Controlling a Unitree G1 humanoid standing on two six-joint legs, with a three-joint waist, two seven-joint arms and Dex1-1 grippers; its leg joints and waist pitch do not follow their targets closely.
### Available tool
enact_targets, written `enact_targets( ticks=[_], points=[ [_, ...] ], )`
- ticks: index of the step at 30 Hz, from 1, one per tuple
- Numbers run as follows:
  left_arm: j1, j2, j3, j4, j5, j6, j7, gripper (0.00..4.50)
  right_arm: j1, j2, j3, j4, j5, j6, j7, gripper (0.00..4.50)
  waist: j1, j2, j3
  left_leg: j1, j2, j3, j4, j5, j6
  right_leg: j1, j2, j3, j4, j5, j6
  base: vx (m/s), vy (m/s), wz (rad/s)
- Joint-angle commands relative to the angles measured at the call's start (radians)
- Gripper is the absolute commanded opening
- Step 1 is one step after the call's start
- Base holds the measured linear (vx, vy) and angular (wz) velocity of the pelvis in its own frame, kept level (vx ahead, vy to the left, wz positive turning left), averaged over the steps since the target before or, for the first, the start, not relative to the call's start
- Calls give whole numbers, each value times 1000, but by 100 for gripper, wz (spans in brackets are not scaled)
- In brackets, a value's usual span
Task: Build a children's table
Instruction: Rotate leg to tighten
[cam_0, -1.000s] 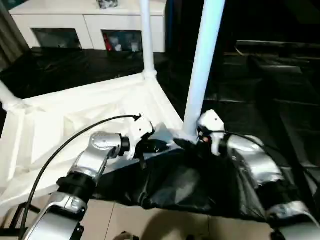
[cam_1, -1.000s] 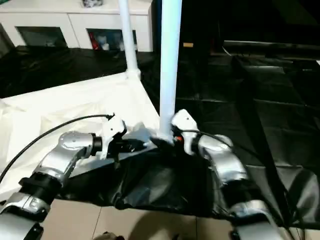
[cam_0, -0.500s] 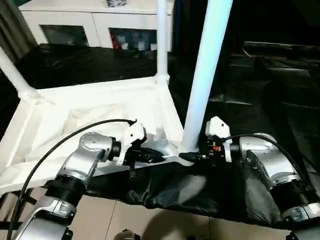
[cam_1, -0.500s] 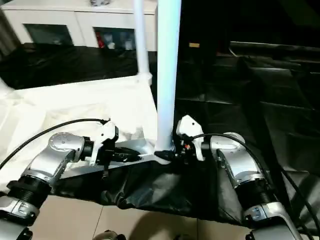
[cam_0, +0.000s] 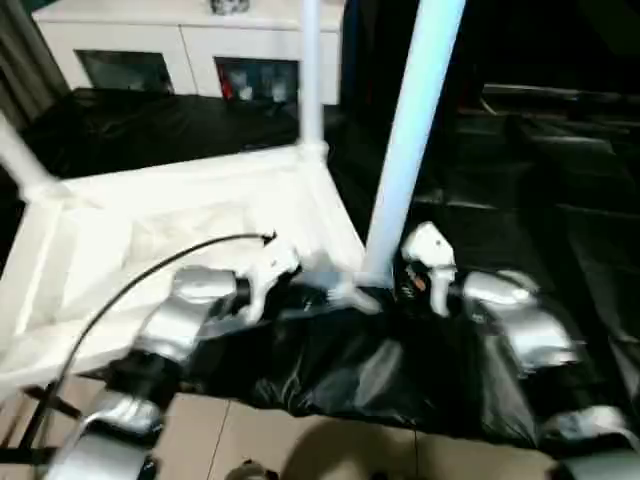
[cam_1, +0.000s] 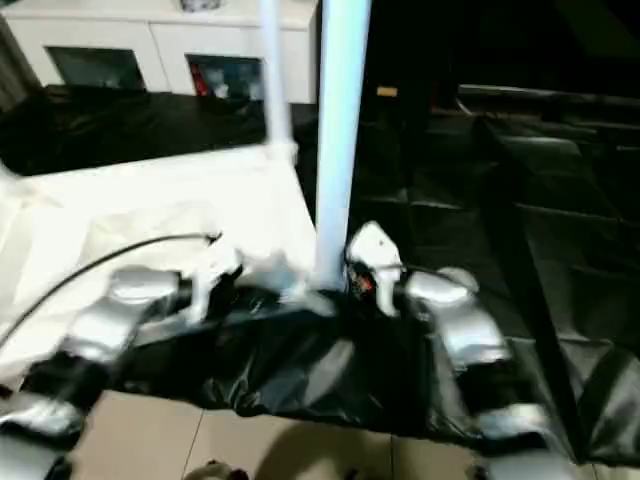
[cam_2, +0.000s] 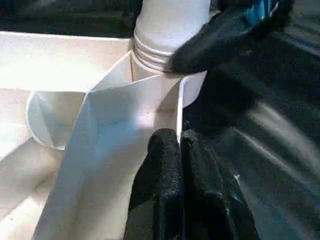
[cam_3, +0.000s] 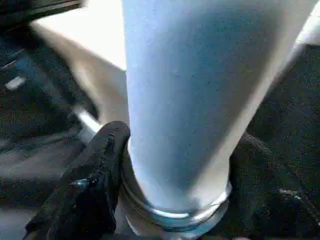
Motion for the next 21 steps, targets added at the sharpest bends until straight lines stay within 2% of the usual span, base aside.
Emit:
enact_targets(
  ticks=[1, 3, 4, 6, 8, 9, 11, 12, 16, 17, 21],
  points=[
    [-58, -106, -11, 12, -1, -3, 128, 0, -38, 95, 19, 51, -35, 12, -187, 268, -11, -10, -67, 11, 32, -10, -71, -200, 21, 47, -75, 45, -79, -309, -186, 0, 0, 0],
    [-74, -140, -18, 34, 17, 1, 187, 0, -59, 143, 2, 86, -51, 24, -309, 268, -14, -13, -69, 9, 31, -10, -70, -191, 21, 50, -77, 47, -76, -281, -188, 0, 0, 0],
    [-82, -156, -20, 44, 23, 3, 213, 0, -70, 168, -5, 104, -56, 34, -365, 268, -17, -8, -71, 8, 29, -11, -68, -180, 27, 53, -78, 46, -74, -256, -194, 0, 0, 0],
    [-91, -187, -23, 57, 41, 6, 271, 0, -93, 236, -32, 140, -51, 34, -465, 268, -20, -7, -73, 6, 27, -9, -67, -168, 37, 53, -77, 46, -73, -227, -201, 0, 0, 0],
    [-92, -192, -22, 60, 47, 4, 285, 0, -97, 249, -37, 147, -52, 27, -477, 268, -20, -7, -76, 5, 27, -9, -66, -148, 44, 57, -77, 46, -69, -195, -205, 0, 0, 0],
    [-92, -198, -22, 64, 53, -10, 288, 0, -108, 270, -28, 161, -70, -3, -498, 268, -18, -6, -76, 5, 28, -8, -65, -142, 52, 56, -76, 46, -68, -173, -211, 0, 0, 0],
    [-91, -197, -22, 64, 52, -19, 277, 0, -115, 277, -27, 170, -74, -21, -504, 268, -20, -6, -75, 4, 28, -8, -65, -145, 55, 57, -77, 45, -68, -166, -218, 0, 0, 0],
    [-87, -189, -25, 64, 53, -39, 255, 0, -126, 283, -40, 182, -68, -42, -519, 324, -21, -8, -74, 6, 29, -7, -67, -164, 56, 56, -78, 45, -71, -190, -216, 0, 0, 0],
    [-77, -169, -23, 59, 46, -63, 228, 0, -125, 270, -45, 179, -64, -53, -506, 348, -22, -8, -73, 8, 32, -8, -69, -184, 49, 55, -79, 46, -72, -226, -208, 0, 0, 0],
    [-67, -150, -18, 54, 34, -83, 198, 0, -121, 248, -45, 169, -71, -62, -492, 348, -22, -8, -74, 7, 31, -8, -69, -183, 49, 55, -79, 46, -72, -223, -207, 0, 0, 0],
    [-42, -102, -19, 32, 13, -104, 110, 0, -112, 182, -31, 149, -85, -70, -423, 394, -21, -11, -77, 4, 31, -7, -65, -152, 62, 61, -80, 47, -64, -169, -221, 0, 0, 0]
  ],
)
